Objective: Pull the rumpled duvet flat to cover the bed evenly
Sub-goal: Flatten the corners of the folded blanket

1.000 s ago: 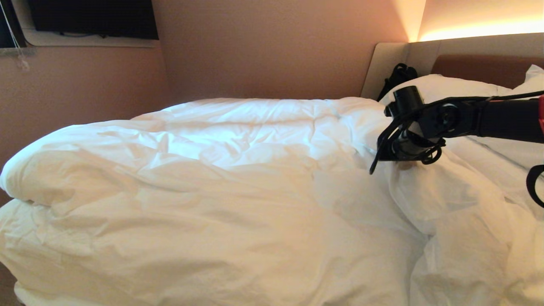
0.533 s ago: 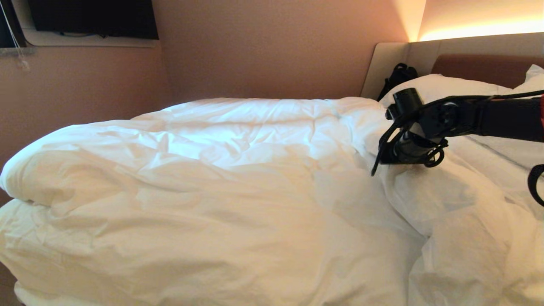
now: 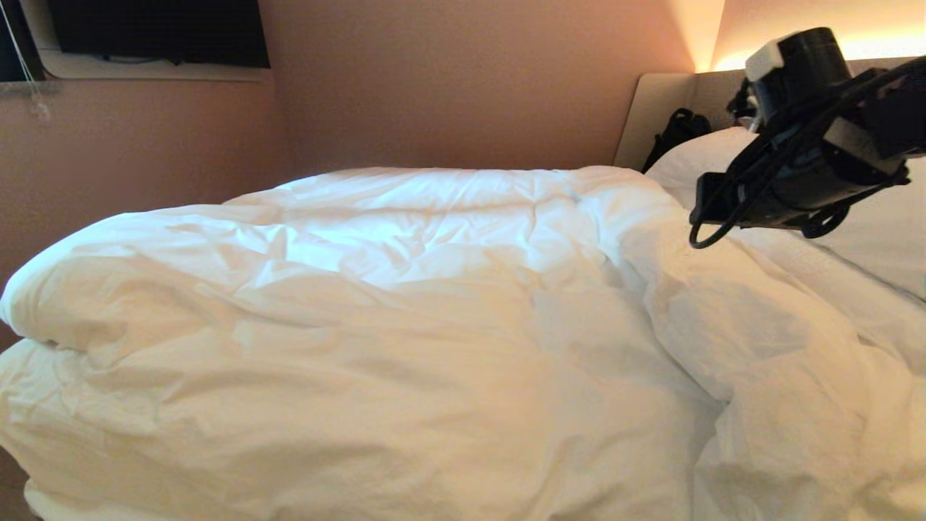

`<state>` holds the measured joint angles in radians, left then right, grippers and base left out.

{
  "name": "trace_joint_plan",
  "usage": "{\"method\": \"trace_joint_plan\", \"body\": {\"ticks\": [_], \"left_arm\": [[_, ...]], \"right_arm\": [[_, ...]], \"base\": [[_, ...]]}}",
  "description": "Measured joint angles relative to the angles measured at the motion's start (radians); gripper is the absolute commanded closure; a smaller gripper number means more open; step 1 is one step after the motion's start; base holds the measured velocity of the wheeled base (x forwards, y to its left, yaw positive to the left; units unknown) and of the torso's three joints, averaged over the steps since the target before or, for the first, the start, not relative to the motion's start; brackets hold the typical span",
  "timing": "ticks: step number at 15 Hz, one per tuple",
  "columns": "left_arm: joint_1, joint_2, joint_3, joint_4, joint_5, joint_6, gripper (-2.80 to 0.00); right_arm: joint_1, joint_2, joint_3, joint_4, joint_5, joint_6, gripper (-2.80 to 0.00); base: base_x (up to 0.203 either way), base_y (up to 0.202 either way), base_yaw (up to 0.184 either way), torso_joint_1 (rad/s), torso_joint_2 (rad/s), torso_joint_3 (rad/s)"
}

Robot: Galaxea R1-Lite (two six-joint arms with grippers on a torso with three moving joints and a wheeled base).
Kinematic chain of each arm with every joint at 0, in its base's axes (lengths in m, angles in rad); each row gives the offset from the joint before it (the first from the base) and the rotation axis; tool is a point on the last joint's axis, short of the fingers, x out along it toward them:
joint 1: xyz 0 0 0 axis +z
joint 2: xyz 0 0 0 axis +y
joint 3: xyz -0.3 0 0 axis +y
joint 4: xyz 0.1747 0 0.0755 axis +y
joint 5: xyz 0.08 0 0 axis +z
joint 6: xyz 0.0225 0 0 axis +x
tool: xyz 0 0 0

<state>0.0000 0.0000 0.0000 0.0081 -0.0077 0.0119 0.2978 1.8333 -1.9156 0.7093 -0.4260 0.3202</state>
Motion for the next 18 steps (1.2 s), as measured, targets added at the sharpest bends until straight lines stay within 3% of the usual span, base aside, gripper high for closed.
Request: {"method": "trace_joint_plan", "body": {"ticks": [8, 12, 18], "left_arm": [[0.0, 0.0, 0.0, 0.0, 0.0, 0.0, 0.0], [0.0, 0.0, 0.0, -0.001, 0.0, 0.0, 0.0], [0.0, 0.0, 0.0, 0.0, 0.0, 0.0, 0.0]], "right_arm": [[-0.099, -0.152, 0.28, 0.119, 0.159, 0.069, 0.0], [-0.111, -0.234, 0.466, 0.075, 0.223, 0.064, 0.0], [-0.127, -0.371, 0.747, -0.057, 0.243, 0.057, 0.0]], "base": [[0.0, 0.0, 0.0, 0.0, 0.0, 0.0], [0.0, 0.0, 0.0, 0.0, 0.0, 0.0], [0.0, 0.0, 0.0, 0.0, 0.0, 0.0]]}}
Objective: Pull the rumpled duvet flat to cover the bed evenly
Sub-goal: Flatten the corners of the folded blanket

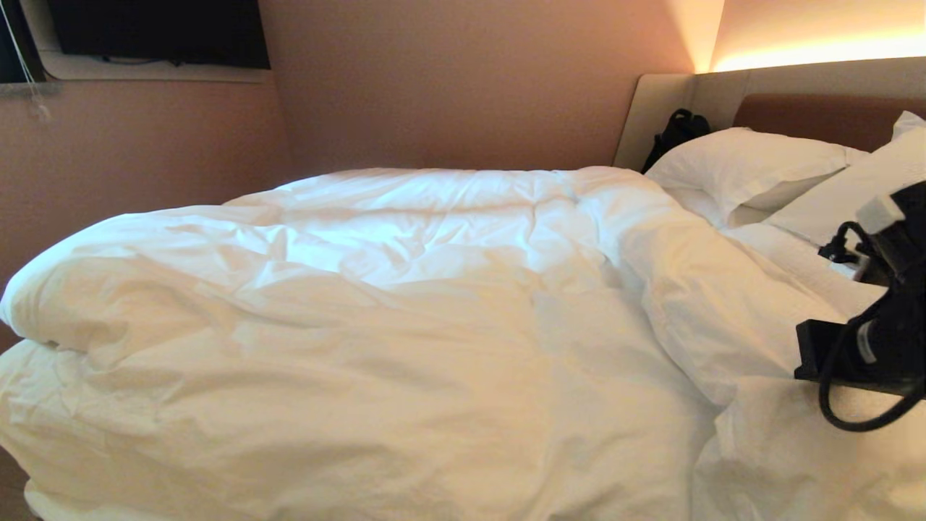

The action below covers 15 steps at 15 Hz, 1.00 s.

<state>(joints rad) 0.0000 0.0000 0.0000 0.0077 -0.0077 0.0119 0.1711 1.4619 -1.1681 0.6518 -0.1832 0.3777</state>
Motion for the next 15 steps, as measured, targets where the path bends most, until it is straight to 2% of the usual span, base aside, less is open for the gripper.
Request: {"method": "trace_joint_plan", "body": {"ticks": [3, 11, 15], "left_arm": [[0.0, 0.0, 0.0, 0.0, 0.0, 0.0, 0.0], [0.0, 0.0, 0.0, 0.0, 0.0, 0.0, 0.0], [0.0, 0.0, 0.0, 0.0, 0.0, 0.0, 0.0]], "right_arm": [[-0.001, -0.108, 0.069, -0.033, 0.001, 0.004, 0.0], [0.0, -0.342, 0.287, 0.019, 0.005, 0.053, 0.0], [0.008, -0.416, 0.411, 0.022, 0.051, 0.069, 0.0]], "base": [[0.0, 0.0, 0.0, 0.0, 0.0, 0.0], [0.0, 0.0, 0.0, 0.0, 0.0, 0.0], [0.0, 0.0, 0.0, 0.0, 0.0, 0.0]]}}
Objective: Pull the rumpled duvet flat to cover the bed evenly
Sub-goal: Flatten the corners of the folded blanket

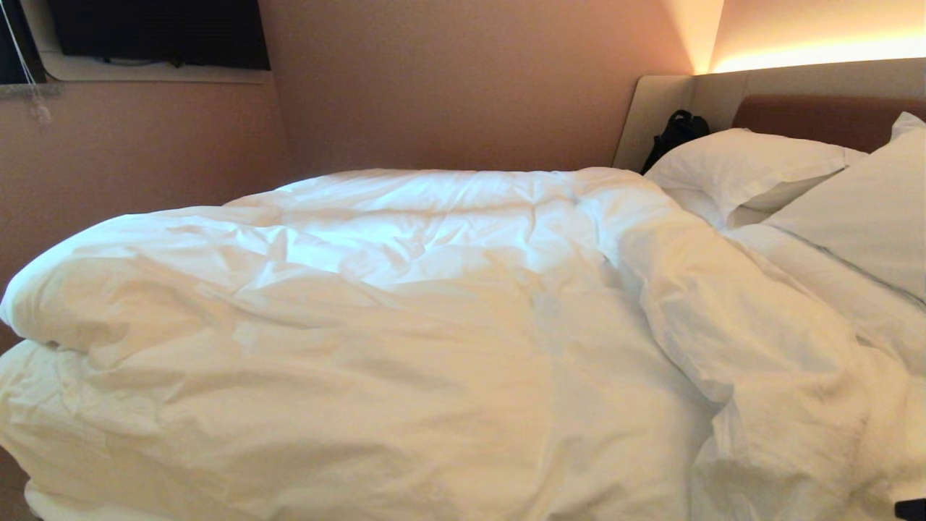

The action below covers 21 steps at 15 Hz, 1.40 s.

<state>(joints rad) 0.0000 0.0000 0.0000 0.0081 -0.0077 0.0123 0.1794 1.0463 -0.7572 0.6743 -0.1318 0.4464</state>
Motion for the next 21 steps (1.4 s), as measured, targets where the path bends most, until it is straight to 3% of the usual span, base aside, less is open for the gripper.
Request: {"method": "trace_joint_plan", "body": {"ticks": [3, 4, 13, 21], "left_arm": [[0.0, 0.0, 0.0, 0.0, 0.0, 0.0, 0.0], [0.0, 0.0, 0.0, 0.0, 0.0, 0.0, 0.0], [0.0, 0.0, 0.0, 0.0, 0.0, 0.0, 0.0], [0.0, 0.0, 0.0, 0.0, 0.0, 0.0, 0.0]], "right_arm": [[0.001, -0.035, 0.038, -0.003, 0.046, -0.008, 0.0], [0.003, -0.045, 0.047, -0.006, 0.06, -0.013, -2.8], [0.015, -0.125, 0.123, -0.017, 0.183, -0.149, -2.8], [0.015, 0.038, 0.233, -0.129, 0.188, -0.183, -2.8]], "base": [[0.0, 0.0, 0.0, 0.0, 0.0, 0.0], [0.0, 0.0, 0.0, 0.0, 0.0, 0.0], [0.0, 0.0, 0.0, 0.0, 0.0, 0.0], [0.0, 0.0, 0.0, 0.0, 0.0, 0.0]]}}
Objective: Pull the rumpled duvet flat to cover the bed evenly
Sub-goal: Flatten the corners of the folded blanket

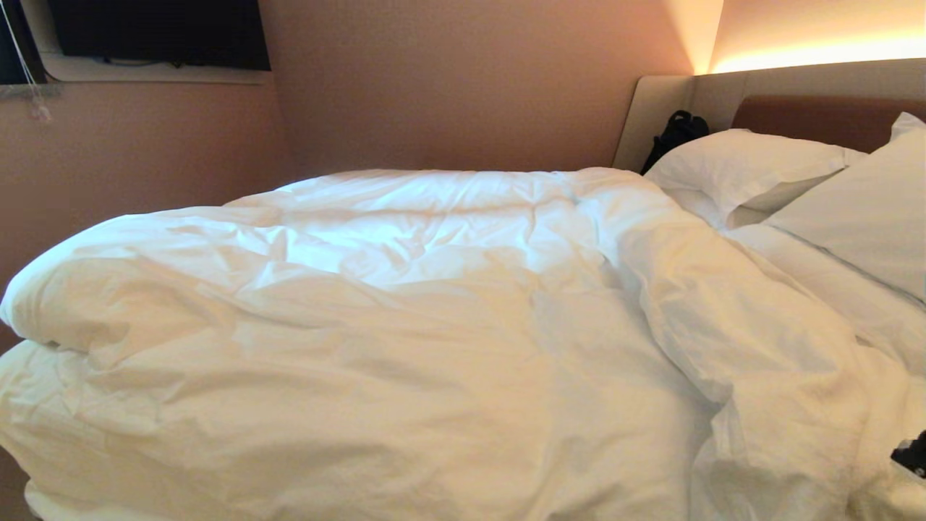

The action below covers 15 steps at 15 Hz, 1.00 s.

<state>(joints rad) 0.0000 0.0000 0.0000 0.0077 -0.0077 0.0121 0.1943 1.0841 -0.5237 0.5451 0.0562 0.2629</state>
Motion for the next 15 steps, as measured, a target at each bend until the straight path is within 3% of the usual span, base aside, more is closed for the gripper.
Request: {"method": "trace_joint_plan", "body": {"ticks": [6, 7, 15], "left_arm": [[0.0, 0.0, 0.0, 0.0, 0.0, 0.0, 0.0], [0.0, 0.0, 0.0, 0.0, 0.0, 0.0, 0.0], [0.0, 0.0, 0.0, 0.0, 0.0, 0.0, 0.0]], "right_arm": [[0.0, 0.143, 0.056, -0.193, 0.004, 0.007, -2.8], [0.0, 0.152, 0.056, -0.219, 0.004, 0.007, 0.0], [-0.001, 0.212, 0.07, -0.301, 0.03, 0.007, 0.0]], "base": [[0.0, 0.0, 0.0, 0.0, 0.0, 0.0], [0.0, 0.0, 0.0, 0.0, 0.0, 0.0], [0.0, 0.0, 0.0, 0.0, 0.0, 0.0]]}}
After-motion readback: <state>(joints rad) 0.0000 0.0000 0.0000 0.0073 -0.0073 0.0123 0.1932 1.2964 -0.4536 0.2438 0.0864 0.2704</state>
